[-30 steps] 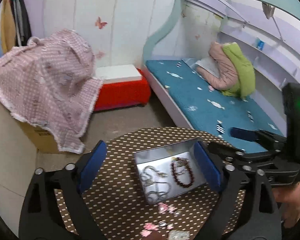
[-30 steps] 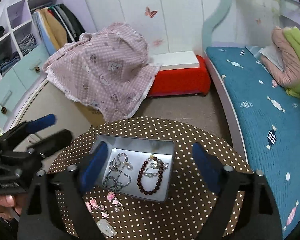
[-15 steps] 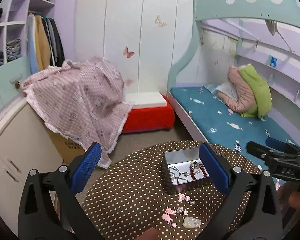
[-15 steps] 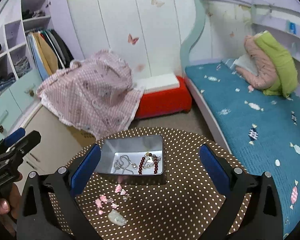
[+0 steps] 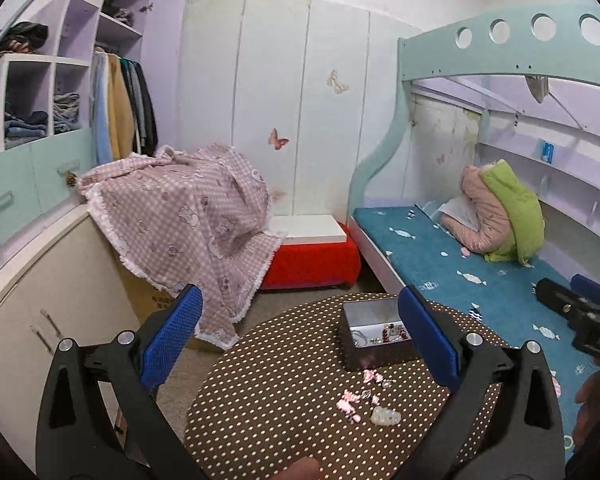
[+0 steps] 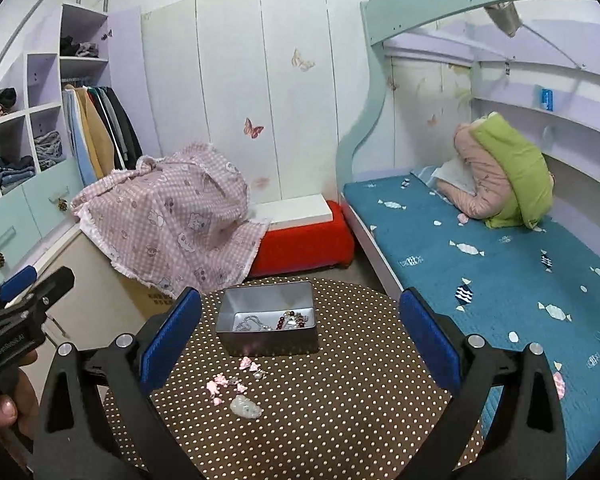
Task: Organize jewelry
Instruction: 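Lift both tools back out of the grey box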
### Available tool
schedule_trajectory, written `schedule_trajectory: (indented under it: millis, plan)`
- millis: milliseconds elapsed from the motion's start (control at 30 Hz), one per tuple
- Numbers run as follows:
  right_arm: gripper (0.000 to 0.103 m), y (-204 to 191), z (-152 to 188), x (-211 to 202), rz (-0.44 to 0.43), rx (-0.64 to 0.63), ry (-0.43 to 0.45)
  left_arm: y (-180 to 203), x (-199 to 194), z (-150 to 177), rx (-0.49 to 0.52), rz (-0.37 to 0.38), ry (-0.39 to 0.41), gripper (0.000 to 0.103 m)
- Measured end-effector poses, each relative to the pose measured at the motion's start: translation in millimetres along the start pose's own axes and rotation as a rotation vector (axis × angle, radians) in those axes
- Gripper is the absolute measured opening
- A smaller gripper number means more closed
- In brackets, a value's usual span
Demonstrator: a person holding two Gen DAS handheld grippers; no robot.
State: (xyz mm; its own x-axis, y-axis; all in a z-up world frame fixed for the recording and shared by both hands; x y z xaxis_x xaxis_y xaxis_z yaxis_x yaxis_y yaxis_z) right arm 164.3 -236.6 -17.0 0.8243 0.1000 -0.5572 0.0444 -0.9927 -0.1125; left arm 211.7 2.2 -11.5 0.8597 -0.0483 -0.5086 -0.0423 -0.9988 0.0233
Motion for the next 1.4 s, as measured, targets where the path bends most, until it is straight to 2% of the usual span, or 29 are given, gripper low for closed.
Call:
schedule_trajectory:
  millis: [233, 600, 1400]
  plan:
    - [0.095, -15, 8, -16, 0.005, -0.033, 0.022, -8, -23, 17, -0.018, -0.007, 0.007, 0.098]
    - [0.095, -26, 21, -18, 0.005, -0.067, 0.002, -19, -27, 36, -0.042, -0.007, -0.024, 0.098]
    - [0.095, -17, 37, 7, -0.029, -0.047, -0.077, -17, -6, 47, -0.009, -0.036, -0.072, 0.098]
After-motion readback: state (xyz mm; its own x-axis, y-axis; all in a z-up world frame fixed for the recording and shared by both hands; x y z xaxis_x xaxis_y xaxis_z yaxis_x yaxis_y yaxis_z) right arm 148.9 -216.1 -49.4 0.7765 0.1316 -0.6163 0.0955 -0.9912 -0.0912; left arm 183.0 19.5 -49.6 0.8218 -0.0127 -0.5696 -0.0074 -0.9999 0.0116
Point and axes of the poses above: each gripper's, at about its wrist camera, not at the fingertips, and x roughly the way its jaws point, y to its right, z to its underside, the point moved 2 cm from there along x, roughly the way its jaws point, and after that the axes turned 7 degrees about -y, right-handed, at the moved point
